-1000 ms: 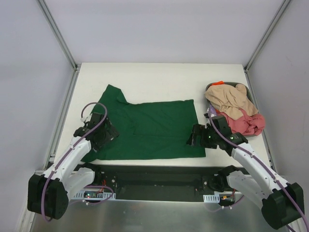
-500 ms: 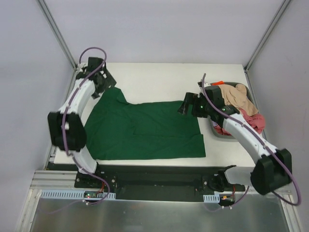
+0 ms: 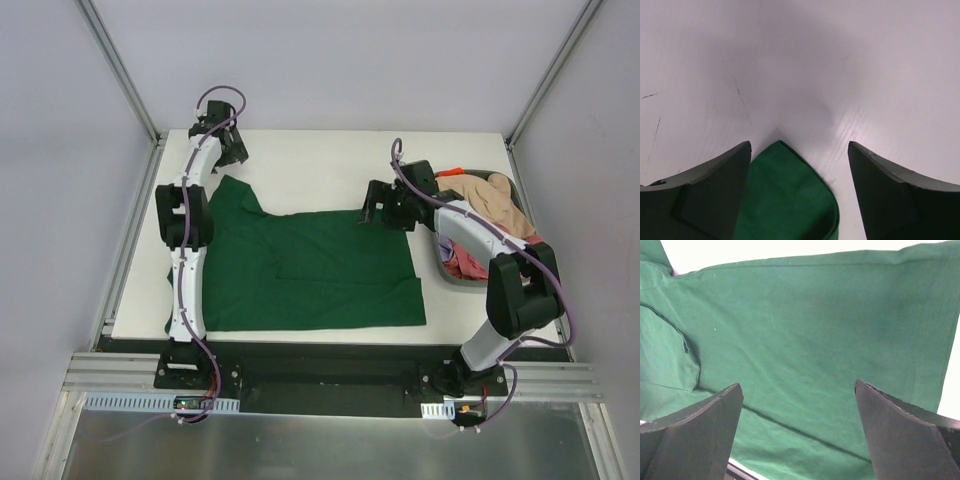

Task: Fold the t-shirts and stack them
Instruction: Grap the side of the flattened tshirt furthest away from the robot with both arms

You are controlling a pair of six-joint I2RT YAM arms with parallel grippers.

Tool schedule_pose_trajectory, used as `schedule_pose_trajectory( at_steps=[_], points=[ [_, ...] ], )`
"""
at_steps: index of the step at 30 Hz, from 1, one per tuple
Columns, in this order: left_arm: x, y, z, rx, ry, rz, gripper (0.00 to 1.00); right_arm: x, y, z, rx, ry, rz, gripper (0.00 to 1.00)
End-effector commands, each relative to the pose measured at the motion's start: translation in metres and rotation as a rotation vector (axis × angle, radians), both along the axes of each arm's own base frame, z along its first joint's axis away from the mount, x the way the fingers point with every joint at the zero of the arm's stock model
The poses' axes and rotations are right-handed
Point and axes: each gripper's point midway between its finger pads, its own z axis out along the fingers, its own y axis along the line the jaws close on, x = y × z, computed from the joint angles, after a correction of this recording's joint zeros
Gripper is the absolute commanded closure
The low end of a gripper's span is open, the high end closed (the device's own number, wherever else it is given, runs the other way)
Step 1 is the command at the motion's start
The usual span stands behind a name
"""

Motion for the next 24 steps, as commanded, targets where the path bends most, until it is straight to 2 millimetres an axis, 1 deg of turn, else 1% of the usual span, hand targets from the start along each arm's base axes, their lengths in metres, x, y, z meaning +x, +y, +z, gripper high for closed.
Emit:
schedule_pose_trajectory(
  at_steps=[1,3,5,8,12,13,15,21,24],
  points=[
    [0.001,0.01,0.012,0.052,0.009,-0.076,0.25,0.022,0.003,0.01,0.005,-0.05,-0.004,0.04],
    [-0.001,0.012,0.01,0.065,0.016,-0.081,0.3,0.029,0.002,0.009,0.002,-0.05,-0.016,0.04],
    [-0.006,0.008,0.007,0.051,0.035,-0.115,0.27,0.037,-0.001,0.009,-0.008,-0.054,-0.033,0.04],
    [-0.014,0.002,-0.003,0.03,0.079,-0.152,0.26,0.042,-0.002,0.014,-0.006,-0.062,-0.048,0.04],
    [-0.021,-0.001,-0.011,0.015,0.127,-0.168,0.28,0.04,-0.004,0.014,0.003,-0.062,-0.056,0.04],
    [-0.024,-0.001,-0.015,0.012,0.145,-0.166,0.29,0.037,-0.004,0.011,0.002,-0.053,-0.058,0.04],
    [-0.026,0.0,-0.017,0.007,0.16,-0.164,0.3,0.033,-0.005,0.009,0.003,-0.05,-0.059,0.04],
    [-0.033,0.003,-0.03,-0.018,0.219,-0.147,0.37,0.024,-0.009,0.005,0.014,-0.042,-0.07,0.04],
    [-0.043,0.0,-0.04,-0.045,0.268,-0.16,0.4,0.022,-0.007,0.005,0.024,-0.042,-0.068,0.04]
  ],
)
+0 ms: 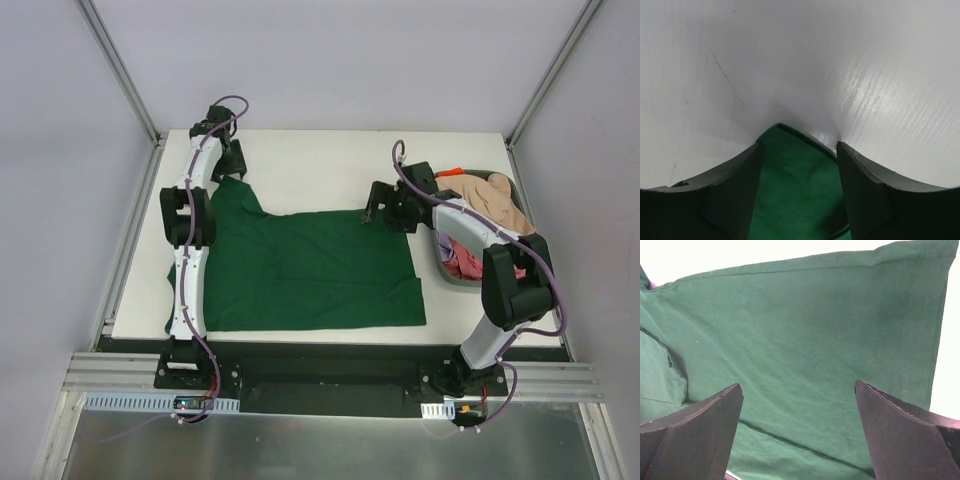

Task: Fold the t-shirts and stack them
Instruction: Grap the side of the flattened tshirt furthest away from the robot with both arms

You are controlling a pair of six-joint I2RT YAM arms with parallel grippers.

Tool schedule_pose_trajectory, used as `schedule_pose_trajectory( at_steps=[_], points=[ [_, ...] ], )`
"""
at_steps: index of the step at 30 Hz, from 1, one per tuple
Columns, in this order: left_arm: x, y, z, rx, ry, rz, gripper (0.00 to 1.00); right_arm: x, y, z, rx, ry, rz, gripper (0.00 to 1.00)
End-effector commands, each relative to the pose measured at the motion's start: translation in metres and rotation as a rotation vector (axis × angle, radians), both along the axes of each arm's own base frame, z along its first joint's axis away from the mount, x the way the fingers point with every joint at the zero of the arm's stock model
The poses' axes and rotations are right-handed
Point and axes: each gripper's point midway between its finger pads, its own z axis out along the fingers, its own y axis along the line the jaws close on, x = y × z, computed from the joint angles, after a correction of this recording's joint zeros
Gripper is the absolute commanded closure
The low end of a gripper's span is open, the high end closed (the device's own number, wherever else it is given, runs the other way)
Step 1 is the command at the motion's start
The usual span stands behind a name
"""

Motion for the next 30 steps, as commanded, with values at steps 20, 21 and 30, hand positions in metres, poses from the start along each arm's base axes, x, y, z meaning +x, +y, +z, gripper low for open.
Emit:
schedule_pose_trajectory(
  at_steps=[20,21,30],
  points=[
    [-0.035,0.007,-0.022,-0.076,0.175,0.013,1.0,0.031,-0.023,0.018,-0.151,-0.11,-0.059,0.01],
    [-0.035,0.008,-0.022,-0.075,0.174,0.015,1.0,0.036,-0.029,0.015,-0.194,-0.098,-0.072,0.01],
    [-0.035,0.007,-0.023,-0.081,0.177,0.008,1.0,0.1,-0.052,0.0,-0.485,-0.071,-0.137,0.07]
  ],
)
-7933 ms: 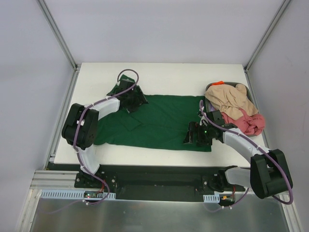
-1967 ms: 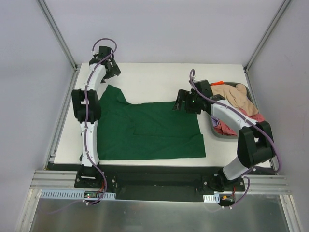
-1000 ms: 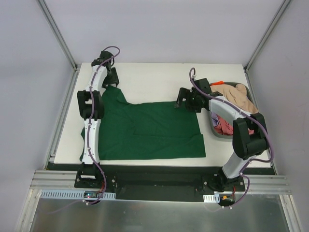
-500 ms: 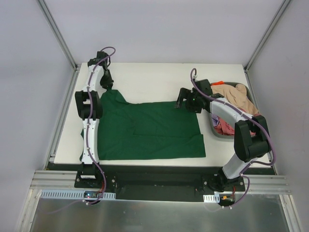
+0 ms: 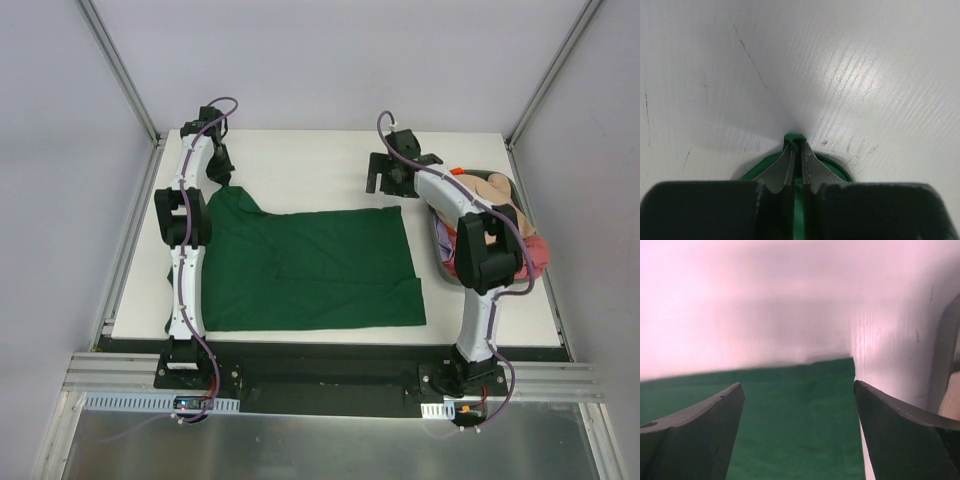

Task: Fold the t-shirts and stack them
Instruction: Grap the side of the flattened tshirt furthest away from the robot with both arms

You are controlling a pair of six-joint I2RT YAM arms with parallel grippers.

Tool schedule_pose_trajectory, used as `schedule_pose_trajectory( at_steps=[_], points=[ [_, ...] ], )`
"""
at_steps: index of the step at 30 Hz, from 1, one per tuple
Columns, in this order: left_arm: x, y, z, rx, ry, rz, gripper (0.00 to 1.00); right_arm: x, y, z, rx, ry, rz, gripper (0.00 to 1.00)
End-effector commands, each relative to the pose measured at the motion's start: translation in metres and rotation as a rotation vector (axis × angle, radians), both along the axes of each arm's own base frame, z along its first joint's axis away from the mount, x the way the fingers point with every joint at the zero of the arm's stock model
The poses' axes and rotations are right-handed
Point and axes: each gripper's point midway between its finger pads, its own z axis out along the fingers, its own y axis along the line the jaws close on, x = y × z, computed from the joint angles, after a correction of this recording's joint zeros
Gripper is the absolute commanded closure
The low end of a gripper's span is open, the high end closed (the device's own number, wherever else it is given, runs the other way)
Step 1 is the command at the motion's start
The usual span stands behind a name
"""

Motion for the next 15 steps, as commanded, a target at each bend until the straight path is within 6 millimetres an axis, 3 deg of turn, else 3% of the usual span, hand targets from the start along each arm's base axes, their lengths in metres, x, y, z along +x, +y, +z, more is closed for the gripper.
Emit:
schedule_pose_trajectory(
  at_steps=[1,15],
  points=[
    [-0.015,-0.004,-0.018,-0.023,0.082,-0.009,1.0,0.01,-0.024,-0.015,-0.198,0.068,-0.044,0.08],
    [-0.016,-0.011,-0.019,-0.062,0.086,-0.019,1.0,0.019,-0.03,-0.065,-0.178,0.183,-0.072,0.23]
  ],
)
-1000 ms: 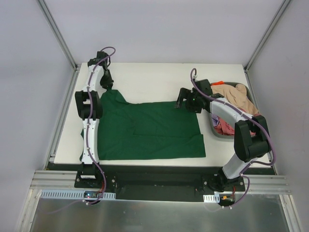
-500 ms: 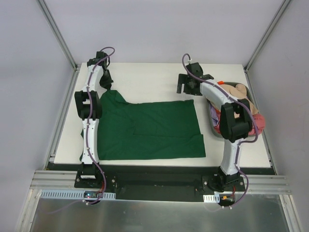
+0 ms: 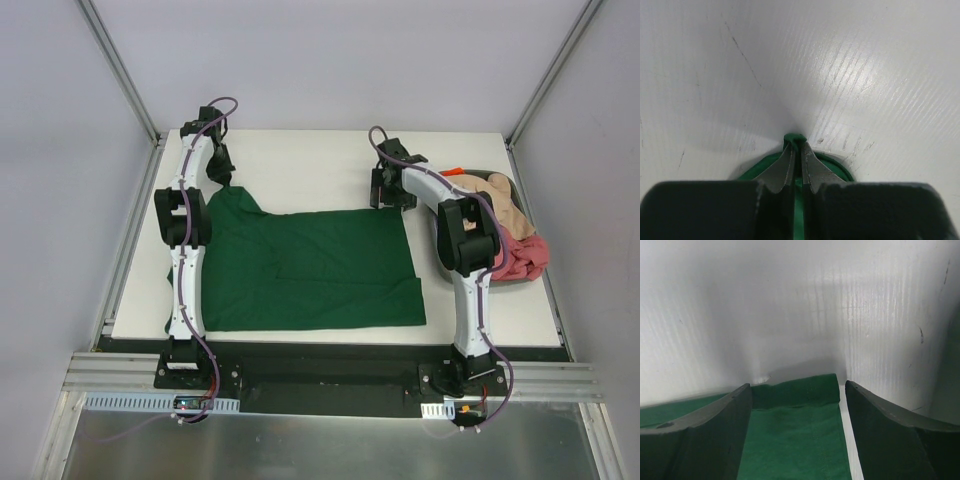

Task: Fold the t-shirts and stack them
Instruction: Grap the side of the flattened tshirt furthest away from the robot with both arms

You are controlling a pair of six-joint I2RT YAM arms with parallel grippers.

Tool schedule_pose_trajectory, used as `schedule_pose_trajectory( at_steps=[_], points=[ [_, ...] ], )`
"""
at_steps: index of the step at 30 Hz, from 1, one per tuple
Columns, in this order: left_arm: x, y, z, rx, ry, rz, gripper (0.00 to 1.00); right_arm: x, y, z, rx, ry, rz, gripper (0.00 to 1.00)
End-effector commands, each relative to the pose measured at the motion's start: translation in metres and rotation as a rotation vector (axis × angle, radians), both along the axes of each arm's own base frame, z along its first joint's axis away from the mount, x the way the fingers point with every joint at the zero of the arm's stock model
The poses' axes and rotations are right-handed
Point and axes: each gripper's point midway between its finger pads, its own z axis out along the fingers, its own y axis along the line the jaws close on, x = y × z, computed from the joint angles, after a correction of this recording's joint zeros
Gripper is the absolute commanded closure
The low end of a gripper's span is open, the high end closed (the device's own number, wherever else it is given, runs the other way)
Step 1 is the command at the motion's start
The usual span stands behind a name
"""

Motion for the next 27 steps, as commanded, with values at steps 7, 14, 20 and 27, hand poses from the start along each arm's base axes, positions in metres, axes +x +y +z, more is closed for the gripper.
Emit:
schedule_pose_trajectory(
  at_steps=[7,14,20,27],
  points=[
    [-0.015,-0.009,-0.019,-0.049,0.081,-0.018,1.0,0.01,-0.003,-0.004,0.058,0.022,-0.014,0.31],
    [-0.015,-0.01,-0.019,-0.054,0.083,-0.023,1.0,0.008,-0.007,-0.009,0.064,0.038,-0.012,0.53],
    [-0.018,-0.009,-0.016,-0.051,0.074,-0.023,1.0,0.01,0.002,-0.003,0.108,0.028,0.036,0.84],
    [-0.024,-0.015,0.034,-0.078,-0.039,-0.043,1.0,0.01,0.007,0.042,0.116,-0.072,0.13,1.0]
  ],
)
